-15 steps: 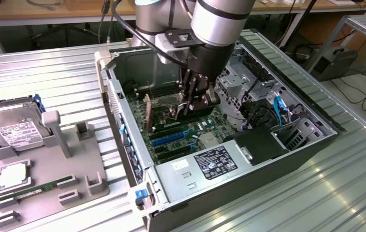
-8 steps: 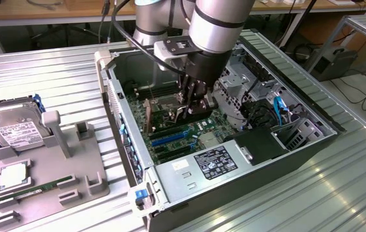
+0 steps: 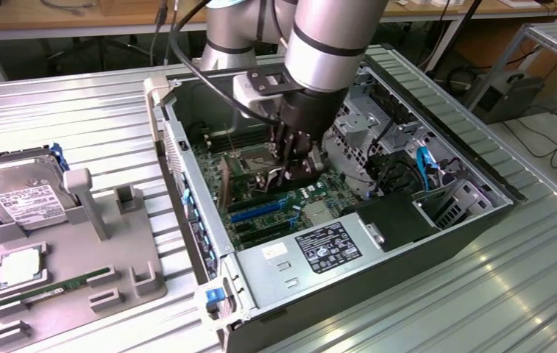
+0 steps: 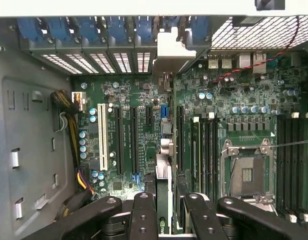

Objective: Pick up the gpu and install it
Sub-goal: 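Insert the gpu into the slot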

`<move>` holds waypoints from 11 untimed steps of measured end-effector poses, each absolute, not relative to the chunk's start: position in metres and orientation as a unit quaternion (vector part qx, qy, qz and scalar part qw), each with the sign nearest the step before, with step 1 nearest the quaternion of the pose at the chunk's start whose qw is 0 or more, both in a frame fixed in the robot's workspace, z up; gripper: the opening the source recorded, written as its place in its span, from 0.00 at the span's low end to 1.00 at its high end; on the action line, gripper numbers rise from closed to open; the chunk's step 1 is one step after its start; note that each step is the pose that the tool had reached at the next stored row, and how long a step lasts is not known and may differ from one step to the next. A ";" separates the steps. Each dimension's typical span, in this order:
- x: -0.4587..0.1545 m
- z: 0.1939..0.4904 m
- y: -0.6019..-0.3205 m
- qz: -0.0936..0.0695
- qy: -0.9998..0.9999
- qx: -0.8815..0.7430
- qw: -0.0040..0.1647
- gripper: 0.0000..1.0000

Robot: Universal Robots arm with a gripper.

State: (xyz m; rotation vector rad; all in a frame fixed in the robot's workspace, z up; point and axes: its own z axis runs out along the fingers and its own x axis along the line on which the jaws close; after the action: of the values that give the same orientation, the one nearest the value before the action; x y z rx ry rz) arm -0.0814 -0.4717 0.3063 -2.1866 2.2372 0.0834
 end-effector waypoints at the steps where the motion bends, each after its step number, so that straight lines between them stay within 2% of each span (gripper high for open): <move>1: -0.082 0.304 -0.472 0.027 0.715 -0.699 0.006 0.26; 11: -0.092 0.284 -0.472 0.026 0.714 -0.699 0.007 0.26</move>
State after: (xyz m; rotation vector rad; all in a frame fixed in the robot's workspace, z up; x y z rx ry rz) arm -0.0923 -0.4725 0.2844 -2.1868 2.2345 0.0805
